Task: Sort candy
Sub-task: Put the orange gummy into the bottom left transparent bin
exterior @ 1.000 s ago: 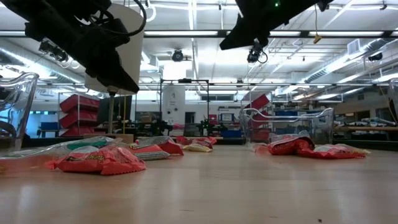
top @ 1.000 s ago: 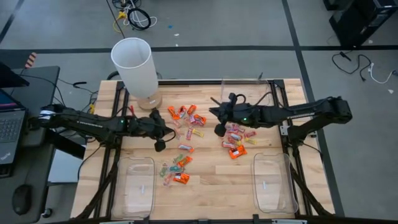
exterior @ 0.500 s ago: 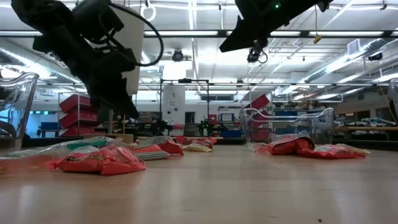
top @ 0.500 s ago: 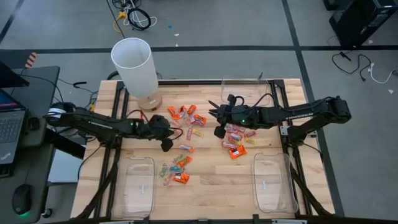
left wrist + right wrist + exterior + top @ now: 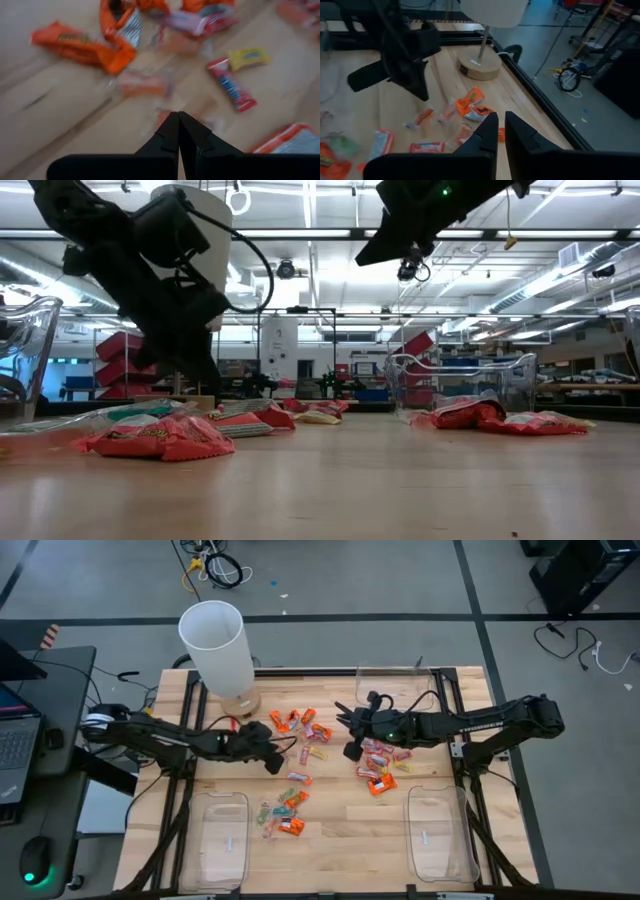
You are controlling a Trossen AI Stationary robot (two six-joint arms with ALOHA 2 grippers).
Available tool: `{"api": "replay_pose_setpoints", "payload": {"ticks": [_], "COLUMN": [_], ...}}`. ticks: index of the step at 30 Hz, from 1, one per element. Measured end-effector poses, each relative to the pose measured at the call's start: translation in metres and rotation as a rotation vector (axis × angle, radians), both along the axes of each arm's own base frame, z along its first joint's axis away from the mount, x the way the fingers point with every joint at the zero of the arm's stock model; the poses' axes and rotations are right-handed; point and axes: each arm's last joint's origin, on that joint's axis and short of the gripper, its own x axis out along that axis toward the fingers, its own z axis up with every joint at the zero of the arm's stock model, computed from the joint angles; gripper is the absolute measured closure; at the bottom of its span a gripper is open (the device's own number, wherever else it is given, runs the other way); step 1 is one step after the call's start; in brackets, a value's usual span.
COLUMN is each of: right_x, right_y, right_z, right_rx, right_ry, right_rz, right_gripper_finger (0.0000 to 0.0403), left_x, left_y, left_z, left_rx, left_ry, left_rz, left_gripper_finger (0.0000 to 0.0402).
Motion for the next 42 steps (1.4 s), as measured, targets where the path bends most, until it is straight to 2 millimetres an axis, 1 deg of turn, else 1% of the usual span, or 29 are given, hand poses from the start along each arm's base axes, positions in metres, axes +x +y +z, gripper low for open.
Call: {"api": "replay_pose_setpoints", "payload": {"ticks": [2,5,9,13,20,24,29,42], "right_x": [-0.003,-0.012,-0.024,-0.032,-0.038,-0.038,-0.038,-0.039], "right_y": [-0.001,-0.002,-0.003,-0.002,0.001,0.003,0.003,0.003], "right_z": [0.001,0.007,0.017,0.026,0.029,0.028,0.028,0.027], "right_rx": [-0.013,-0.032,-0.019,-0.002,0.018,0.024,0.037,0.044], "right_ry": [0.015,0.021,0.004,-0.031,-0.034,-0.033,-0.034,-0.028], "right_rz": [-0.021,-0.072,-0.103,-0.107,-0.107,-0.102,-0.105,-0.109], "right_gripper_finger": [0.0382,0.0382,0.0382,0.0382,0.0382,0.0382,0.0382,0.0382], "left_x": [0.0,0.0,0.001,0.001,0.001,0.003,0.005,0.006], "left_y": [0.002,0.004,0.004,0.004,0.006,0.009,0.009,0.009], "left_z": [-0.005,-0.01,-0.012,-0.012,-0.014,-0.019,-0.024,-0.025], "left_rx": [-0.019,-0.029,-0.031,-0.025,-0.003,-0.002,-0.002,0.007], "left_ry": [0.024,0.045,0.054,0.055,0.061,0.07,0.082,0.088], "left_rz": [0.029,0.049,0.048,0.052,0.075,0.085,0.088,0.059], "left_gripper_finger": [0.039,0.0381,0.0364,0.0338,0.0285,0.0265,0.0259,0.0262]}}
